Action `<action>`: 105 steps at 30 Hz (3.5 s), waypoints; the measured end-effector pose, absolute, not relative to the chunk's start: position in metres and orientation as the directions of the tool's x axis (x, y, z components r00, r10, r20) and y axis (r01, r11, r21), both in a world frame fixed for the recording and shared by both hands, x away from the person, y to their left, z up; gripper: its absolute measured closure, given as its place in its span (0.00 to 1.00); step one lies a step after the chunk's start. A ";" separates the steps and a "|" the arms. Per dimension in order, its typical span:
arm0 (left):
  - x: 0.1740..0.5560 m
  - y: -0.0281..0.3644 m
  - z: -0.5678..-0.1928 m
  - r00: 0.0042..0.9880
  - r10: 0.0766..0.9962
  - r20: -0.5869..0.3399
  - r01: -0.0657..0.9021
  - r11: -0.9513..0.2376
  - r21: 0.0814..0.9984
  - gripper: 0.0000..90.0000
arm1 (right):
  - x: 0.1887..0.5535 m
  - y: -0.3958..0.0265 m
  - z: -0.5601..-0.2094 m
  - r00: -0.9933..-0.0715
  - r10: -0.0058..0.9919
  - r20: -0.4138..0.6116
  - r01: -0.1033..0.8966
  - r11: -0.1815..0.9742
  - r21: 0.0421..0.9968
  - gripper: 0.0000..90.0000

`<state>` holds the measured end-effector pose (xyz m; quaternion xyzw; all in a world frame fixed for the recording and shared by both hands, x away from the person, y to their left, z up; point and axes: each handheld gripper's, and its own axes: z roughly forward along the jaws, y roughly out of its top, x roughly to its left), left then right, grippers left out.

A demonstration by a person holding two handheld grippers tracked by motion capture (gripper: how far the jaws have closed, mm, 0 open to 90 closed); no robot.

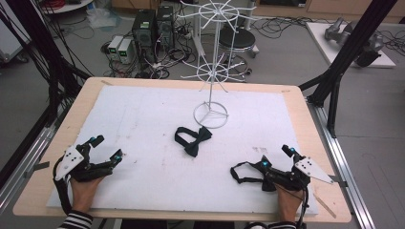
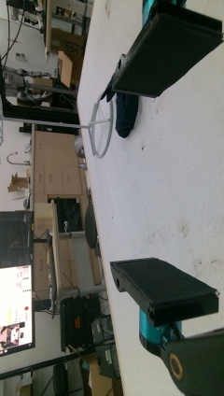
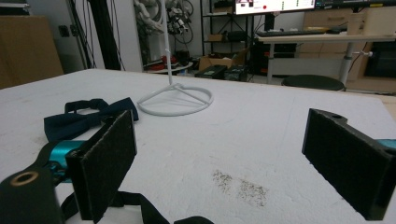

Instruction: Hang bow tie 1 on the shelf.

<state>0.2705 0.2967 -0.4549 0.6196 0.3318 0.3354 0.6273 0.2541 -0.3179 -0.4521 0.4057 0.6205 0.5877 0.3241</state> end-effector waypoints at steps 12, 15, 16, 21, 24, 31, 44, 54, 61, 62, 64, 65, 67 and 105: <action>0.271 0.296 -0.454 0.561 0.828 0.006 -0.005 -0.004 1.000 0.14 | 0.254 -0.319 -0.452 -0.462 0.883 0.084 0.122 -0.030 0.992 0.10; 0.271 0.296 -0.454 0.562 0.827 0.006 -0.005 -0.004 1.000 0.14 | 0.254 -0.319 -0.452 -0.462 0.883 0.088 0.125 -0.034 0.992 0.10; 0.271 0.296 -0.454 0.560 0.828 -0.001 -0.003 0.003 1.000 0.14 | 0.254 -0.319 -0.452 -0.462 0.883 0.085 0.123 -0.032 0.992 0.10; 0.272 0.295 -0.454 0.565 0.825 0.006 0.005 -0.011 1.000 0.14 | 0.255 -0.320 -0.452 -0.464 0.882 0.085 0.121 -0.032 0.992 0.10; 0.273 0.295 -0.453 0.567 0.824 0.008 0.017 -0.021 1.000 0.14 | 0.255 -0.320 -0.452 -0.462 0.882 0.089 0.121 -0.037 0.992 0.10; 0.276 0.294 -0.438 0.581 0.813 0.036 0.007 -0.049 0.999 0.14 | 0.256 -0.320 -0.452 -0.463 0.881 0.091 0.125 -0.037 0.992 0.10; 0.293 0.278 -0.402 0.677 0.727 0.116 0.015 -0.171 0.985 0.14 | 0.255 -0.321 -0.452 -0.464 0.881 0.093 0.122 -0.040 0.992 0.10; 0.310 0.260 -0.374 0.761 0.641 0.102 0.044 -0.207 0.977 0.14 | 0.255 -0.322 -0.452 -0.471 0.877 0.092 0.111 -0.044 0.993 0.10; 0.320 0.245 -0.359 0.793 0.603 0.093 0.065 -0.235 0.970 0.14 | 0.255 -0.322 -0.453 -0.472 0.877 0.087 0.106 -0.041 0.994 0.10; 0.322 0.243 -0.356 0.796 0.597 0.099 0.067 -0.249 0.966 0.14 | 0.254 -0.322 -0.453 -0.471 0.877 0.094 0.109 -0.048 0.993 0.10; 0.324 0.239 -0.351 0.802 0.587 0.111 0.064 -0.270 0.961 0.14 | 0.254 -0.322 -0.453 -0.474 0.876 0.090 0.107 -0.044 0.993 0.10; 0.325 0.236 -0.348 0.804 0.584 0.113 0.064 -0.274 0.959 0.14 | 0.254 -0.322 -0.453 -0.472 0.877 0.093 0.109 -0.047 0.993 0.10; 0.327 0.231 -0.343 0.813 0.570 0.123 0.063 -0.295 0.953 0.14 | 0.254 -0.322 -0.453 -0.471 0.877 0.094 0.109 -0.047 0.993 0.10; 0.373 0.124 -0.333 0.870 0.479 0.115 0.157 -0.492 0.857 0.14 | 0.254 -0.322 -0.453 -0.470 0.879 0.081 0.099 -0.039 0.994 0.10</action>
